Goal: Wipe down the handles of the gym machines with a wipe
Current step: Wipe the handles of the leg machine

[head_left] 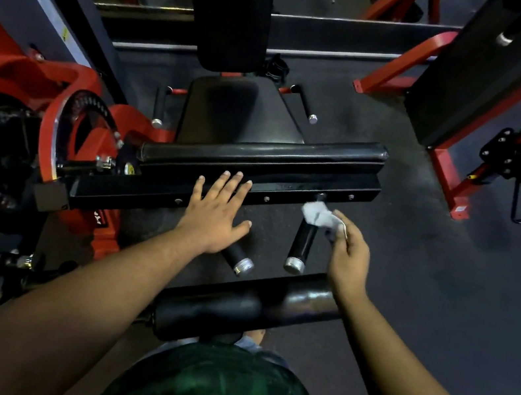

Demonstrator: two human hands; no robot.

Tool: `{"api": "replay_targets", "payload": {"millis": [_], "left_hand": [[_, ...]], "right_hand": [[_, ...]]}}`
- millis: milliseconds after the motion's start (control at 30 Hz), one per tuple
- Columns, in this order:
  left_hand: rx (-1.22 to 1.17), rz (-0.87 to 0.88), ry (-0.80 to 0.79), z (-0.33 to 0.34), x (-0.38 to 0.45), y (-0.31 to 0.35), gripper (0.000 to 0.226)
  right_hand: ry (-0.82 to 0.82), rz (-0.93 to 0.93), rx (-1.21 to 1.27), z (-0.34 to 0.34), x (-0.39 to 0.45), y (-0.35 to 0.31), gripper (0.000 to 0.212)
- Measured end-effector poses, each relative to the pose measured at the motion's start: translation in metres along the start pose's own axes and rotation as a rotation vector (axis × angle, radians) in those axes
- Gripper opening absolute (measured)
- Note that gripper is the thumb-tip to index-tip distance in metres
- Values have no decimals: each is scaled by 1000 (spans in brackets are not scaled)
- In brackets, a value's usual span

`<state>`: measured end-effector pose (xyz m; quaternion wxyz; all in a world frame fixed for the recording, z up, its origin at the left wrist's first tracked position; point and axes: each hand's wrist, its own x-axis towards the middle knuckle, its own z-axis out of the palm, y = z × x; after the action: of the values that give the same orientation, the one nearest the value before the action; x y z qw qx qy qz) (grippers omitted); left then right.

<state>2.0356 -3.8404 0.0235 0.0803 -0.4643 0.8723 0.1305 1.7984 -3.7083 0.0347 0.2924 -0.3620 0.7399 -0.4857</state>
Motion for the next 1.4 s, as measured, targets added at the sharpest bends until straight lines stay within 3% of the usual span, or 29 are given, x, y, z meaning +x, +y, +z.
{"api": "replay_targets", "payload": {"millis": [100, 200, 467, 633, 767, 1067, 1133, 1267, 1333, 1400], "left_hand": [[6, -2, -12, -1, 0, 0, 84], [14, -1, -13, -1, 0, 0, 84], [2, 5, -4, 0, 1, -1, 84], [14, 5, -27, 0, 1, -1, 84], [10, 4, -26, 0, 2, 0, 85], [5, 9, -21, 1, 2, -1, 85], [6, 10, -20, 1, 2, -1, 85], [7, 12, -28, -2, 2, -1, 85], [9, 11, -34, -2, 1, -1, 85], [10, 10, -40, -3, 1, -2, 85]], "right_hand": [[-21, 336, 322, 39, 19, 2, 32], [10, 520, 576, 48, 14, -3, 47], [-118, 699, 691, 34, -36, 26, 38], [-11, 782, 772, 41, 25, 14, 47], [-8, 823, 859, 46, 34, -3, 42], [-85, 727, 641, 21, -45, 21, 28], [-27, 572, 408, 13, -36, 24, 24], [172, 92, -87, 5, 16, 0, 19], [81, -70, -294, 13, 38, -7, 14], [-41, -143, -452, 23, 45, -4, 31]]}}
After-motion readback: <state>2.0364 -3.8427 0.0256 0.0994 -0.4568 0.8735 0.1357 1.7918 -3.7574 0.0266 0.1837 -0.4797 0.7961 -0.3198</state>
